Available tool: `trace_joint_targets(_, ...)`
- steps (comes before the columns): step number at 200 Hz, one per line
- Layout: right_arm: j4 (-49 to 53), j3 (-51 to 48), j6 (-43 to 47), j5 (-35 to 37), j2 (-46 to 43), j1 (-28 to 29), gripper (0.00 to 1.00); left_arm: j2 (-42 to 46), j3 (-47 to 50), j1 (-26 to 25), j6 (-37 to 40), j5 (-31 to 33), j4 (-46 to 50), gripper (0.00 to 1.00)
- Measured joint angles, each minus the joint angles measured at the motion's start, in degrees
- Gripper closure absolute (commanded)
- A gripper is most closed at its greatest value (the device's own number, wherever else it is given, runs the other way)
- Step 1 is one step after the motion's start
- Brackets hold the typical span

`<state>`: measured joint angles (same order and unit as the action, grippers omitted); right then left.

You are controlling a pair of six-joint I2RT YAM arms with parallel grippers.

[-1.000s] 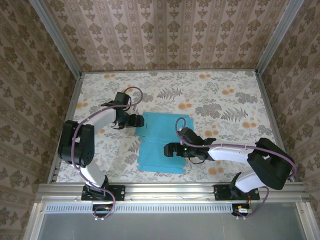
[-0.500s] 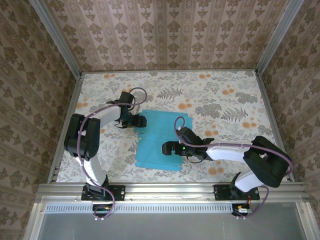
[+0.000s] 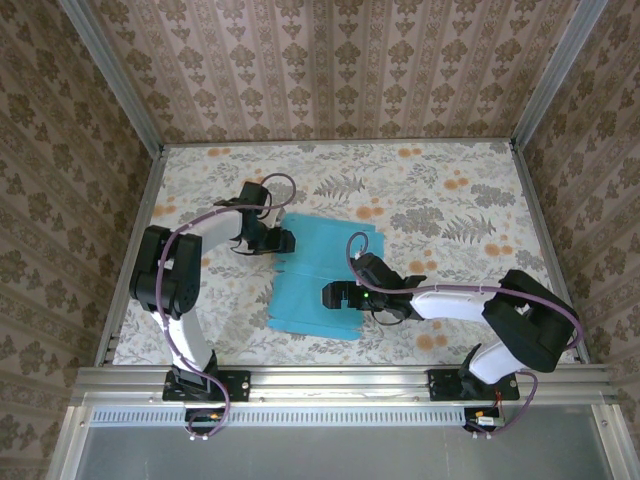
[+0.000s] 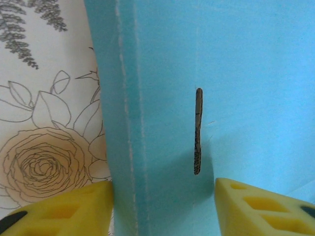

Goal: Fold the paper box

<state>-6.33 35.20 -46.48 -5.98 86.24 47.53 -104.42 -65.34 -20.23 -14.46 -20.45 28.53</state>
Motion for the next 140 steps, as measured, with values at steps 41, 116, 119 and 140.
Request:
trace_joint_targets(41, -0.35, 0.04, 0.02, 0.02, 0.11, 0.02, 0.00, 0.00, 0.00, 0.00, 0.04, -0.31, -0.04, 0.68)
trace_joint_targets(116, 0.33, 0.46, 0.17, 0.22, 0.09, 0.33, 0.00, 0.72, 0.00, -0.13, -0.07, 0.35, 0.33, 0.85)
trace_joint_targets(119, 0.42, 0.48, 0.17, 0.24, 0.07, 0.33, 0.00, 0.87, 0.00, -0.15, -0.07, 0.37, 0.39, 0.85)
trace_joint_targets(140, 1.27, 0.87, 0.24, 0.44, -0.02, 0.37, 0.00, 2.78, 0.00, -0.50, -0.09, 1.09, 1.36, 0.85)
